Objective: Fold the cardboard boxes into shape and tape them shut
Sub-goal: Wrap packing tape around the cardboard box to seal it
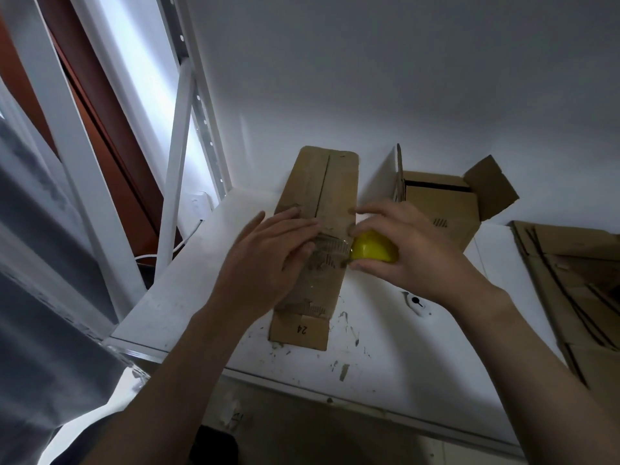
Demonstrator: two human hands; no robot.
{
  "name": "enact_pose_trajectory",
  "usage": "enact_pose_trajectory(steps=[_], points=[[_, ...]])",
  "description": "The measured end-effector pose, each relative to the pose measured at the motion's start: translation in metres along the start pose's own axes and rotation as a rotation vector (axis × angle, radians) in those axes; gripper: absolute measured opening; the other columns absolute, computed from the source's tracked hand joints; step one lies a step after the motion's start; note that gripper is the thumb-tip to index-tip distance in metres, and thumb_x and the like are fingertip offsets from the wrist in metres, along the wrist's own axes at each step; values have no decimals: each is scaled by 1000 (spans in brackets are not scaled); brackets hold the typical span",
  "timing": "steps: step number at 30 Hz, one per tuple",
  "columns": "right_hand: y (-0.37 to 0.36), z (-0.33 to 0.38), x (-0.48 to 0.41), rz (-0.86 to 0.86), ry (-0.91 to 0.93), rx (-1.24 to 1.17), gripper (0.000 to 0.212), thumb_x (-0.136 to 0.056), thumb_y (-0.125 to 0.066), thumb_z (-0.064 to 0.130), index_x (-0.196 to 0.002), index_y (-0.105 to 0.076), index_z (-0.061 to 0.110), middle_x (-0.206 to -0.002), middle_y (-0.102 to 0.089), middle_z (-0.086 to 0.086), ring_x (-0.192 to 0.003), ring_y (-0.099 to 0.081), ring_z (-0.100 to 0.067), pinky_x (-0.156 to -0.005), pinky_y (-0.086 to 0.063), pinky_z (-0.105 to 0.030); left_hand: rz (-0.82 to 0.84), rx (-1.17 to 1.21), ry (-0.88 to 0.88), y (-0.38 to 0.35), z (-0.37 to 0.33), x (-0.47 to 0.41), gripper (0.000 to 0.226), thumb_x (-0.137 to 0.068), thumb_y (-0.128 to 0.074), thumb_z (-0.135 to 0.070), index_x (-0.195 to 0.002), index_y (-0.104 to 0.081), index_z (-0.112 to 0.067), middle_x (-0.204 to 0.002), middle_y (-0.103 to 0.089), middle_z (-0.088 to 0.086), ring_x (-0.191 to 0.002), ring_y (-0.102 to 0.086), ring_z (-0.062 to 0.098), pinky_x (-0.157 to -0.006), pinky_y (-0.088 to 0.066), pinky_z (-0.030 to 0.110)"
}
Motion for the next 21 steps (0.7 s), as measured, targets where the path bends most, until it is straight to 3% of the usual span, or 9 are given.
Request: enact_pose_trajectory(steps=[4,8,11,14,17,21], points=[[-1,31,-10,-29,7,187,63,-90,-48,63,-145,-48,33,-152,-46,15,-136,-34,-14,-105,-38,-40,-14,-43,38,-4,-1,4,37,-103,-47,-35,-131,-66,-21,-135,-65,-2,-136,-52,20,-117,-30,61],[-27,57,-20,45,-58,378,54,-103,-30,52,-149,-47,31,-143,-58,14,-147,-31,-22,-124,-12,-54,-96,-29,96,3,10,4,35,-101,-51,-34,-117,-74,-13,-122,-71,7,-122,-64,28,-108,-38,68],[-24,55,-20,36,-96,398,45,-105,-33,48,-145,-52,38,-135,-63,17,-150,-29,-23,-122,-4,-63,-136,32,138,4,19,7,30,-99,-56,-30,-118,-73,-15,-123,-69,1,-122,-62,24,-109,-36,69],[-14,45,-12,5,-120,348,40,-102,-39,51,-137,-58,45,-132,-64,22,-150,-30,-23,-120,-7,-65,-144,119,151,1,24,7,30,-100,-58,-32,-122,-71,-17,-126,-61,-10,-129,-57,20,-113,-35,66],[-11,40,-8,-16,-144,304,41,-99,-39,56,-131,-62,47,-130,-65,22,-148,-33,-22,-120,-10,-63,-161,178,151,0,26,5,32,-96,-63,-32,-120,-72,-14,-123,-64,-9,-128,-59,22,-111,-40,64],[-9,40,-15,-129,-210,217,31,-96,-54,55,-117,-73,43,-118,-72,18,-137,-46,-23,-120,-20,-56,-174,216,175,1,28,-2,32,-87,-73,-28,-114,-75,-10,-115,-65,-10,-121,-61,18,-109,-46,45]])
Point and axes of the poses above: each hand's wrist, its own x-axis away from the middle knuckle, its own y-axis out of the back of the hand, z = x × y, the point moved 7 cm from there along -x, towards the middle knuckle
